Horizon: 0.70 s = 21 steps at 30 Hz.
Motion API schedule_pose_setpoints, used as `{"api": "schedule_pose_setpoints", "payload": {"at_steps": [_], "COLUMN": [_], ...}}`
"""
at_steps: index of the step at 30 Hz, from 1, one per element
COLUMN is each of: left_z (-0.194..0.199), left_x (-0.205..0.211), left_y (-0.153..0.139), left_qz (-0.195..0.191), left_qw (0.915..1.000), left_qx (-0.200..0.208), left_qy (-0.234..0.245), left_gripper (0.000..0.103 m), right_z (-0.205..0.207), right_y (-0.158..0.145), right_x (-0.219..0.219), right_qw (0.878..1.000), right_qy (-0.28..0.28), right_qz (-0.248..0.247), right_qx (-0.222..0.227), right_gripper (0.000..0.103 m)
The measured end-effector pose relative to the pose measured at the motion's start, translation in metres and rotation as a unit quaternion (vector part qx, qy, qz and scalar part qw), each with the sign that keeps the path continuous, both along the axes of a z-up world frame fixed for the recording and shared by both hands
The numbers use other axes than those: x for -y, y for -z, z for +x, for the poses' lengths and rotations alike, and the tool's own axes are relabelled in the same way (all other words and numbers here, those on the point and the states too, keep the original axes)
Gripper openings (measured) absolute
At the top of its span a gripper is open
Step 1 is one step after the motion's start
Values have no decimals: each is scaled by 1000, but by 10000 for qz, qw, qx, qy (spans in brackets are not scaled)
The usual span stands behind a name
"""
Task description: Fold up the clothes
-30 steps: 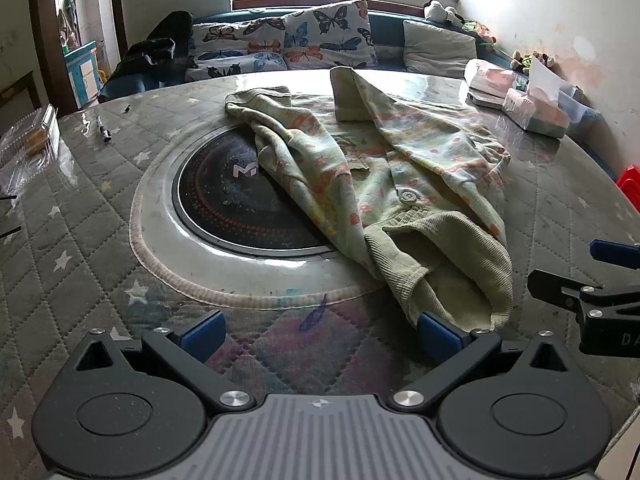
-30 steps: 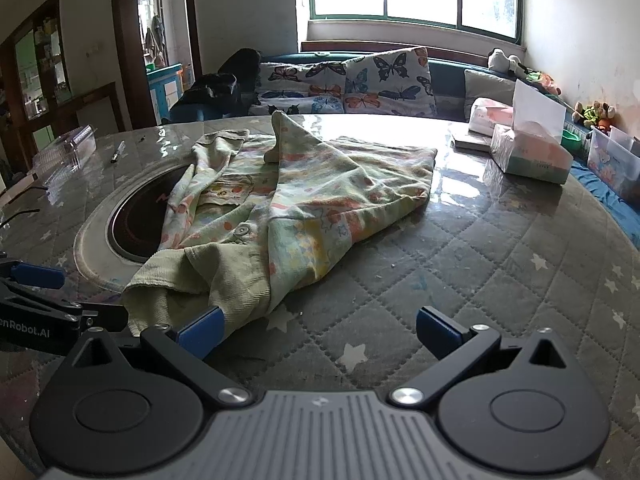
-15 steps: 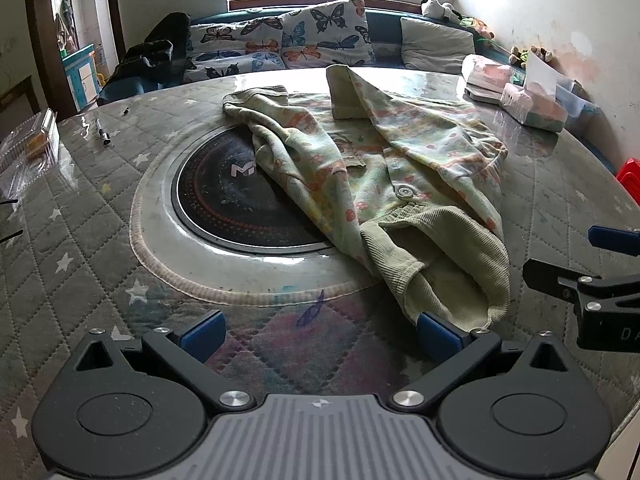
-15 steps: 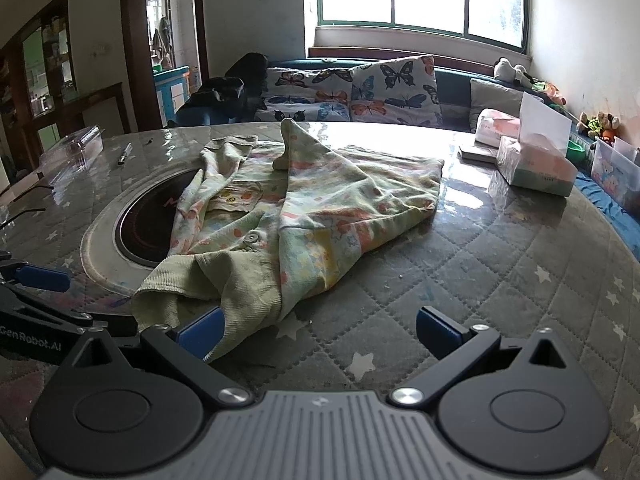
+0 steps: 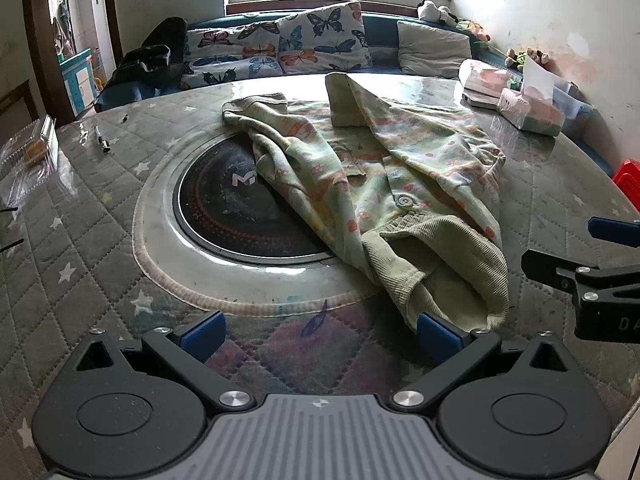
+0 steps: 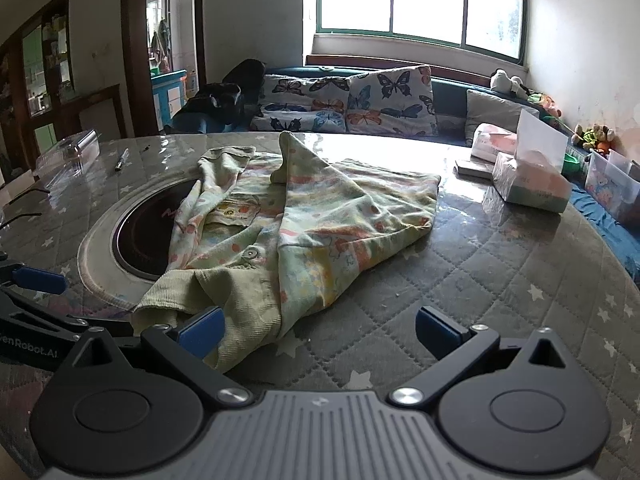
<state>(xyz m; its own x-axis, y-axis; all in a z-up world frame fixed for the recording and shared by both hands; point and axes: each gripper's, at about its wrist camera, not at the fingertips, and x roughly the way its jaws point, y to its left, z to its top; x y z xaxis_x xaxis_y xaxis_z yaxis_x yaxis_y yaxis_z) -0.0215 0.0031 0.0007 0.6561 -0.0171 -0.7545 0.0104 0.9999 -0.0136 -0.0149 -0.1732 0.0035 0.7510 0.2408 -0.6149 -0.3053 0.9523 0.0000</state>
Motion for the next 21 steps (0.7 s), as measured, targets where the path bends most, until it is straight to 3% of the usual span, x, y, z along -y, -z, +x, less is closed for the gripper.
{"api": "schedule_pose_setpoints", "payload": {"at_steps": [21], "left_z": [14], "left_x": [-10], "left_y": [-3], "left_qz": [-76], "left_qw": [9999], "left_qx": [47], "left_qy": [-117], "left_gripper": [103], "right_z": [14], "right_y": [0], "right_x": [-11], "right_qw": [9997], "right_qy": [-213], "right_qz": [-48], "right_qx": [-54], "right_gripper": [98]}}
